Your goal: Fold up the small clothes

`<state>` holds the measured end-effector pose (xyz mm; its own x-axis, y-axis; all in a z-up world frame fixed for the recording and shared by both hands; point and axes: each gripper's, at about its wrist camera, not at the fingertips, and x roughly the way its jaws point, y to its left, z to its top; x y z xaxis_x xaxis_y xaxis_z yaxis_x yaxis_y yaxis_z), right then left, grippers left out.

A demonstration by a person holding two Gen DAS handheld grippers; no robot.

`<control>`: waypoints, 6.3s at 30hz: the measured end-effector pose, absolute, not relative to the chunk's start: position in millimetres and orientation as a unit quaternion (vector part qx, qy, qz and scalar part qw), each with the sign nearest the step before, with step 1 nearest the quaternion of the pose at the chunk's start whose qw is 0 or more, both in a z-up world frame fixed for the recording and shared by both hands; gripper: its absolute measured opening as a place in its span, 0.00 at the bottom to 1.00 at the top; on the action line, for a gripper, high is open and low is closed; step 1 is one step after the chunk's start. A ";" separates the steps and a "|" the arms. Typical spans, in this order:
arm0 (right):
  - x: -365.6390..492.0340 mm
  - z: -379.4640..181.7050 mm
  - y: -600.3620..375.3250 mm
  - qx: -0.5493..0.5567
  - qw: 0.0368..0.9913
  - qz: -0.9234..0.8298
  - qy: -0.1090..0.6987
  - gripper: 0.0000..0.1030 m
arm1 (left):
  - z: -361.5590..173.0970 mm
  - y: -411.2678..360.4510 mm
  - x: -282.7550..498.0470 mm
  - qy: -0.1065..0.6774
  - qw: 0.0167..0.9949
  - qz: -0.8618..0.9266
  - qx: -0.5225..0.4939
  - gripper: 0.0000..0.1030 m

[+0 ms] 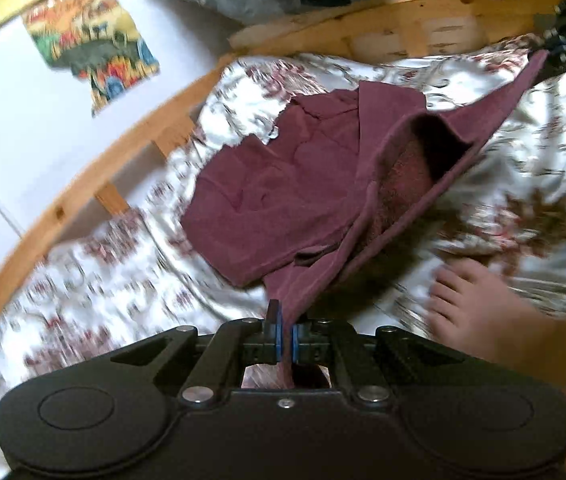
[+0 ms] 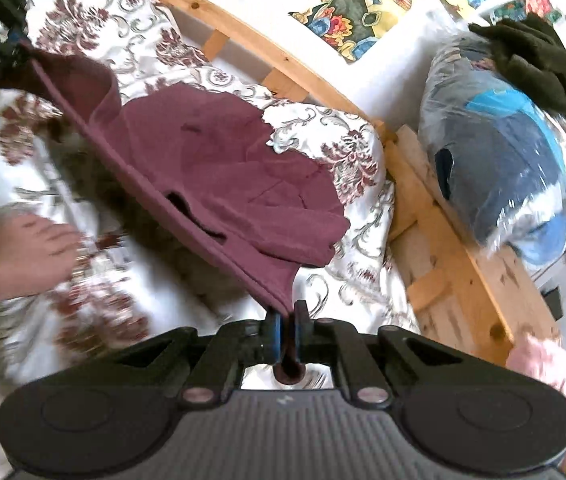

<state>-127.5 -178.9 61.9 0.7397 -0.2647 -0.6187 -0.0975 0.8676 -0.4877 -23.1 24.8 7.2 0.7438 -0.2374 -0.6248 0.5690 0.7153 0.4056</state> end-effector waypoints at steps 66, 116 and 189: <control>142.9 -47.3 -310.2 -0.064 0.942 -0.125 0.305 0.80 | -32.6 -34.4 297.2 0.392 0.893 -0.065 0.211 0.93; 84.4 -57.9 -212.0 -0.087 0.939 -0.024 0.333 1.00 | -69.6 7.8 203.0 0.416 0.907 0.055 0.033 1.00; 82.8 -47.3 -197.3 -0.025 0.958 -0.027 0.285 1.00 | -82.6 63.4 250.0 0.419 0.890 -0.135 -0.119 0.74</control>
<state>82.8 -197.3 -47.3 0.8360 -0.0660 -0.5447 0.0377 0.9973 -0.0629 250.0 63.4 -82.6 0.6132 -0.3397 -0.7132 0.1406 0.9353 -0.3246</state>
